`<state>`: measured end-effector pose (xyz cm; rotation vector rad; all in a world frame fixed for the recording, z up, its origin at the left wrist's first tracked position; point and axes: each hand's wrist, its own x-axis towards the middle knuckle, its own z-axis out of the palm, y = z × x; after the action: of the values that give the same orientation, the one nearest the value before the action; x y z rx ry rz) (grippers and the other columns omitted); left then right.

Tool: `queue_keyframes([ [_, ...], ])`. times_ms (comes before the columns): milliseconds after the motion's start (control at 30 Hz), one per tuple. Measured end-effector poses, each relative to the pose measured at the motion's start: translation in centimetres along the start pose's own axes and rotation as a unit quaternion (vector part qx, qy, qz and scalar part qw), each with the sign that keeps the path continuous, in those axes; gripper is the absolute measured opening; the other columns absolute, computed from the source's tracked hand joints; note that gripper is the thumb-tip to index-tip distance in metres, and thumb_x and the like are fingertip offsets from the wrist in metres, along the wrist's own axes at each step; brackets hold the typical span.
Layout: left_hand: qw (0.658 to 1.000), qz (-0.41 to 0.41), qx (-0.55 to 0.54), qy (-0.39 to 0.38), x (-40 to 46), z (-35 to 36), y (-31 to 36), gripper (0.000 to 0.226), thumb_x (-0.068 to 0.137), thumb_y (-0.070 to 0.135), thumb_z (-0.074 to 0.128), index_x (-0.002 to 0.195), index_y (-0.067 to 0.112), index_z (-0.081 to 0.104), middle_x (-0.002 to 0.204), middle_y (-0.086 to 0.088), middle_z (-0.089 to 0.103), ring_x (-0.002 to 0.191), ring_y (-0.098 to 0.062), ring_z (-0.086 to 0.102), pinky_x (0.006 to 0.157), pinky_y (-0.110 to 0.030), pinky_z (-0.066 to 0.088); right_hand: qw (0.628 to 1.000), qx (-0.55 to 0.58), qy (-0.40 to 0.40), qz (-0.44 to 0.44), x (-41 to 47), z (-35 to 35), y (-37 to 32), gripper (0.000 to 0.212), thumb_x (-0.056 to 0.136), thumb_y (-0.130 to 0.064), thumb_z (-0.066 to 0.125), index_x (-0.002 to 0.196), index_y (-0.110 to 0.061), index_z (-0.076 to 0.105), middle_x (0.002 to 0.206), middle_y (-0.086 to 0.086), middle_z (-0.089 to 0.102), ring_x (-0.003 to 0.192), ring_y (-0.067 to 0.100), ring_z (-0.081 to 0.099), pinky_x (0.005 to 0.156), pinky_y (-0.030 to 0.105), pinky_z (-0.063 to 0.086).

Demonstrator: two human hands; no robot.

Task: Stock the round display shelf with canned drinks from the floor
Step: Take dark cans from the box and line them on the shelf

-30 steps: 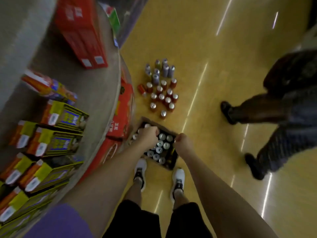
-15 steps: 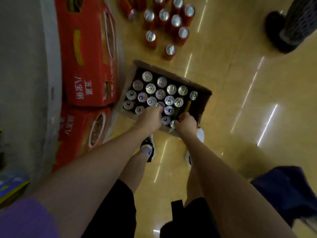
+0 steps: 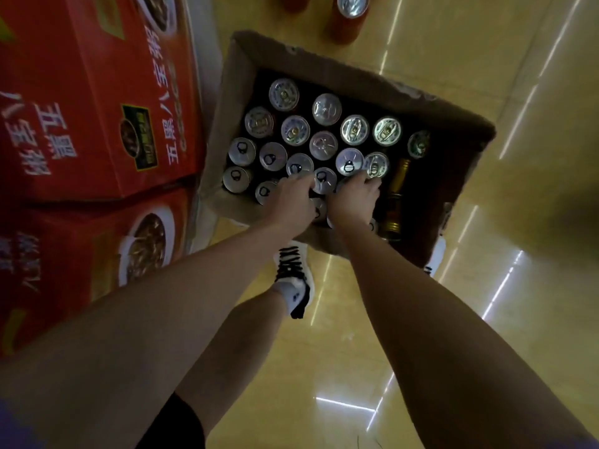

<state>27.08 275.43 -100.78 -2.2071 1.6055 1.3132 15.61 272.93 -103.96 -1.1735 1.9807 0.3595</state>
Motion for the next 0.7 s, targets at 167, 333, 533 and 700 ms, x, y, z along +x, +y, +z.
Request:
queue_keyframes([
  [167, 1.0, 0.022, -0.014, -0.002, 0.1, 1.2, -0.9, 0.017, 0.086, 0.005, 0.061, 0.102, 0.01, 0.059, 0.107, -0.006, 0.06, 0.093, -0.029, 0.057, 0.076, -0.046, 0.053, 0.998, -0.043, 0.046, 0.021, 1.3, 0.9, 0.2, 0.042, 0.092, -0.004, 0.055, 0.132, -0.006, 0.043, 0.145, 0.022, 0.023, 0.125, 0.043, 0.035, 0.088, 0.04, 0.046],
  [333, 1.0, 0.021, -0.022, 0.001, -2.4, 0.0, 0.0, 0.012, 0.085, 0.009, 0.058, 0.097, 0.011, 0.058, 0.1, -0.01, 0.058, 0.091, -0.032, 0.055, 0.073, -0.045, 0.052, 0.999, 0.023, -0.029, -0.006, -0.5, -2.3, 2.2, 0.063, 0.08, -0.01, 0.074, 0.134, -0.01, 0.042, 0.131, 0.02, 0.047, 0.118, 0.038, 0.05, 0.098, 0.041, 0.045],
  [533, 0.998, 0.017, -0.062, -0.001, -7.2, -5.1, 3.4, 0.013, 0.086, 0.005, 0.056, 0.099, 0.007, 0.057, 0.107, -0.013, 0.057, 0.097, -0.032, 0.054, 0.075, -0.038, 0.047, 0.993, 0.015, -0.016, -0.116, -5.8, -9.5, 2.7, 0.035, 0.082, -0.014, 0.067, 0.115, -0.012, 0.055, 0.113, 0.013, 0.056, 0.103, 0.031, 0.056, 0.077, 0.03, 0.041],
  [700, 0.995, -0.023, -0.093, 0.0, -11.0, -10.0, 6.1, 0.019, 0.087, 0.007, 0.055, 0.105, 0.009, 0.057, 0.104, -0.01, 0.06, 0.092, -0.031, 0.057, 0.079, -0.045, 0.052, 0.983, -0.002, -0.037, -0.182, -10.1, -16.6, 2.0, 0.034, 0.08, -0.015, 0.071, 0.113, -0.015, 0.06, 0.109, 0.009, 0.061, 0.092, 0.024, 0.057, 0.072, 0.028, 0.042],
])
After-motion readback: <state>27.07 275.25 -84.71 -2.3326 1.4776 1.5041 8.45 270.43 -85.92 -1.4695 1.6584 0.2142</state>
